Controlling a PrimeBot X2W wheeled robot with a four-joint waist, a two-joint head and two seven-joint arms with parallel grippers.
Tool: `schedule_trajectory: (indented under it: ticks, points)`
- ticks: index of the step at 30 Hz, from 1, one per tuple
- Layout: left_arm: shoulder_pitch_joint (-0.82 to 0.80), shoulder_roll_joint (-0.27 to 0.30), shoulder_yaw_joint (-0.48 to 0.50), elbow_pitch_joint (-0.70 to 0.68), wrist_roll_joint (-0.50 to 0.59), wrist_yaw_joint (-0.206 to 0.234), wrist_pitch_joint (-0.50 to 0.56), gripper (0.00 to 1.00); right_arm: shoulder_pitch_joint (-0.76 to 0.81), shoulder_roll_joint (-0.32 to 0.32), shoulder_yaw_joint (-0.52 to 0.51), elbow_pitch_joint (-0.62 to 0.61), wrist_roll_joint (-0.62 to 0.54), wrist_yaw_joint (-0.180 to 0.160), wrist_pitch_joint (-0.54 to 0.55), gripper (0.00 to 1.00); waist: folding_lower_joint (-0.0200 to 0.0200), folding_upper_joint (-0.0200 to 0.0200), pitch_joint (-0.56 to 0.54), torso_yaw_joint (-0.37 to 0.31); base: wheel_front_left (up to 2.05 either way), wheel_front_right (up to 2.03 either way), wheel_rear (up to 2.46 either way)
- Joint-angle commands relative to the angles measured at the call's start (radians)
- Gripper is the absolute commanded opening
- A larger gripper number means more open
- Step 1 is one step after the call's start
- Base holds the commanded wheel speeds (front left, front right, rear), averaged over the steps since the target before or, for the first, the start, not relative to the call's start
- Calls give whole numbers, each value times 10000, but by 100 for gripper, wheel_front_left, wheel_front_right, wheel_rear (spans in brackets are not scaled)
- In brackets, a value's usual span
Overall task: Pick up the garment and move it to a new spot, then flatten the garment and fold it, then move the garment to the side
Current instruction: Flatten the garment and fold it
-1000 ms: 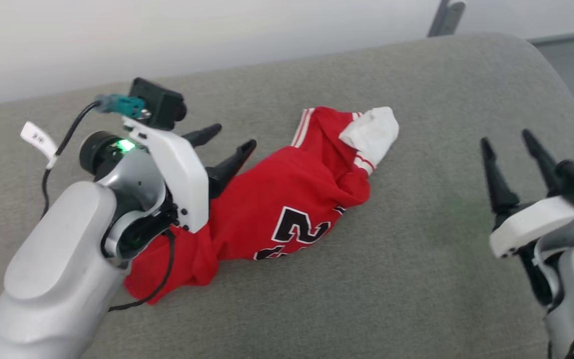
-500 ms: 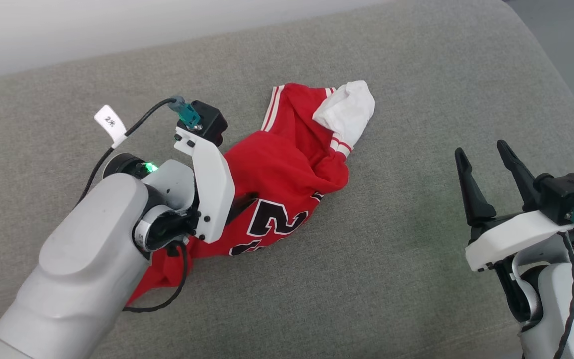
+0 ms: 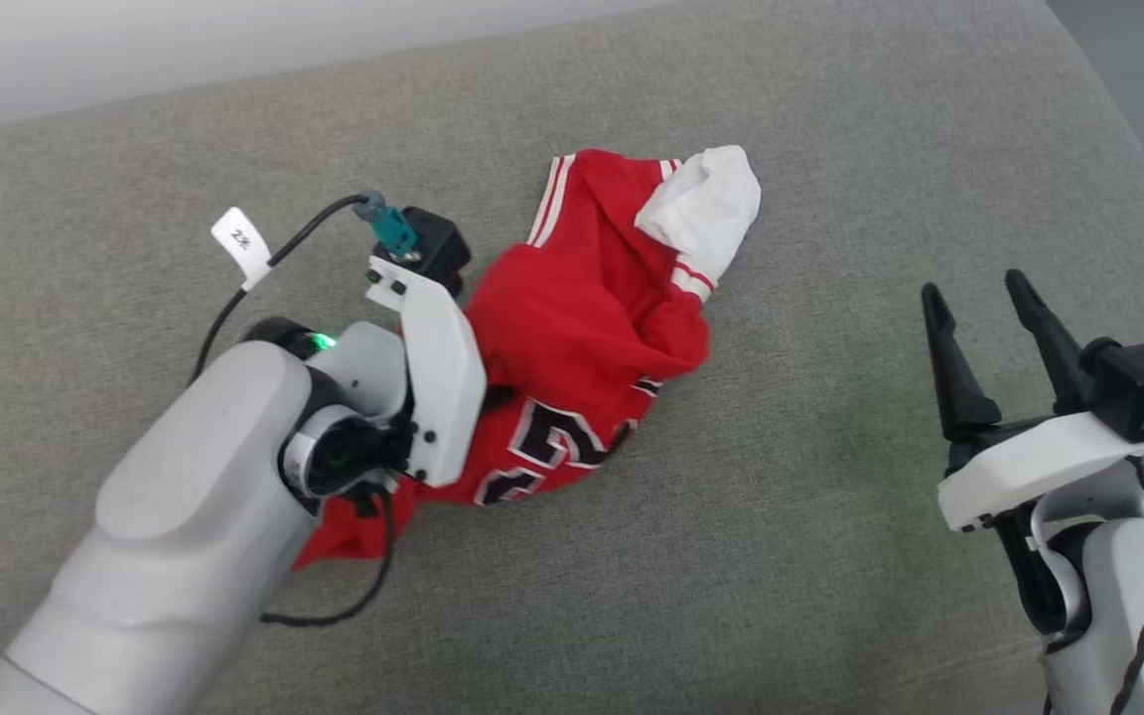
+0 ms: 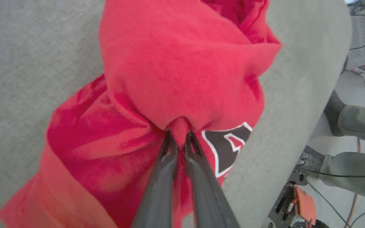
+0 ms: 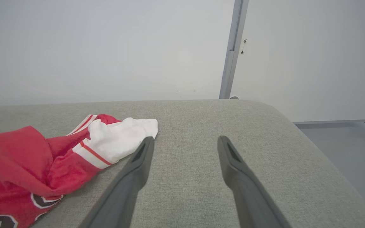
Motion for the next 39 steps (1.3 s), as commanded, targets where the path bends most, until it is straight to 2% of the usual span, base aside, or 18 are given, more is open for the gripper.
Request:
schedule_trajectory:
  ticks: [1,7,15,17,19,26,33,39]
  points:
    - [143,-22,30,-125,-115,-5,54,0,98,-2,-13,-4,53,-3,-47,100,0,0,-40,40,0,0,0]
    - [1163,204,16,-1754,-608,382,348,0,364,19,-253,-197,-41,-3,66,100,0,0,-144,174,0,0,0]
    - [2815,597,-452,-3408,-298,1083,144,0,684,72,-507,-345,-34,-3,281,100,0,0,-142,308,0,0,0]
    - [2994,656,-520,-3516,-229,1125,62,46,727,83,-472,-338,-1,-3,313,100,0,0,-131,344,0,0,0]
    - [3060,688,-497,-3605,-201,1160,-1,100,741,96,-425,-360,-12,-3,359,100,0,0,-143,362,0,0,0]
    - [2575,939,169,-4229,-750,1611,438,100,825,104,-355,-457,-132,-3,414,100,0,0,-346,354,0,0,0]
    - [1497,1292,991,-4967,-1210,2432,1393,100,831,179,-448,-622,-122,-3,423,100,0,0,-374,260,0,0,0]
    - [913,1288,865,-4457,-947,2597,1710,100,645,190,-439,-518,-60,-3,341,100,0,0,-340,169,0,0,0]
